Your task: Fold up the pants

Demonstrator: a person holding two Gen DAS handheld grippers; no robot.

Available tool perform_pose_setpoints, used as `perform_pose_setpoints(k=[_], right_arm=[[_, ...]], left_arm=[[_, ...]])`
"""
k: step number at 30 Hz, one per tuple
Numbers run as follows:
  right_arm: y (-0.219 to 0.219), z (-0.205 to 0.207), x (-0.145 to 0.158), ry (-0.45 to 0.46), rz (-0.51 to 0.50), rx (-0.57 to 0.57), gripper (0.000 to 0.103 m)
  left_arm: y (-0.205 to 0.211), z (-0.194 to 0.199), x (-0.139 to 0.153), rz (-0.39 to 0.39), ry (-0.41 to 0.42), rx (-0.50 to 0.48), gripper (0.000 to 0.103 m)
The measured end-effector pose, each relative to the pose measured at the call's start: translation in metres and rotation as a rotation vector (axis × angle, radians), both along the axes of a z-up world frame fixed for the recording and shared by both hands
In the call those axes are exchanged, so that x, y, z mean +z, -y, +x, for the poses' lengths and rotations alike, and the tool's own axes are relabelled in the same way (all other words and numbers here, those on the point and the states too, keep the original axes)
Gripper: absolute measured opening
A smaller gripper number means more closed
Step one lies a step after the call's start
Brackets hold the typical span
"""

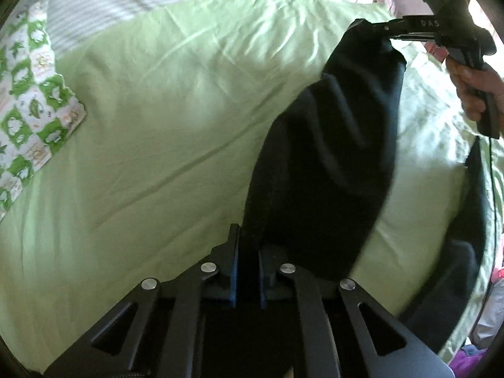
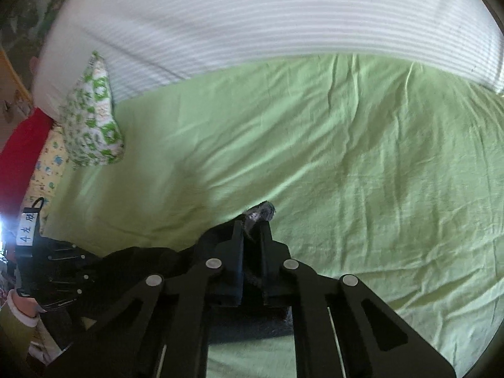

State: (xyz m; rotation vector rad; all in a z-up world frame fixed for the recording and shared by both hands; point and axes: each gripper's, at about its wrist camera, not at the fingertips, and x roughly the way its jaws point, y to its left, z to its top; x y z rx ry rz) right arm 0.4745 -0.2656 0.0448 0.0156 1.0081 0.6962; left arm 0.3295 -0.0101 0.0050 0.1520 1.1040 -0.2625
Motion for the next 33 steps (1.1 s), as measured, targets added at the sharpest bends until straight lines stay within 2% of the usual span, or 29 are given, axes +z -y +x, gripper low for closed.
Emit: perform_pose_setpoints(k=[7,13,19,24,27,33], right_arm=[[0.030,-0.040,0.034,0.053,0.096,0.014,0.008],[0.060,-0.072,0.051,0.070,0.192,0.016,0.008],[0.084,-0.104,0.063,0.112,0.246,0.039,0.008],[0.103,-0.131,0.064,0.148,0.277,0.070,0.008],[0.115,-0.145,0.055,0.151,0.276,0.079,0.008],[0.152,-0.181,0.041,0.164,0.343,0.074,0.008]], left_arm=[[0.014,-0.055,0.031,-0.059,0.070,0.018,0.007],[0.022,-0.094,0.053,-0.113,0.120,0.026,0.006],[0.039,-0.138,0.071,-0.142,0.144,0.029,0.006],[0.056,-0.169,0.070,-0.151,0.148,0.020,0.006],[0.064,-0.180,0.062,-0.151,0.137,0.017,0.006],[0.081,-0.200,0.047,-0.142,0.137,-0.001,0.006]])
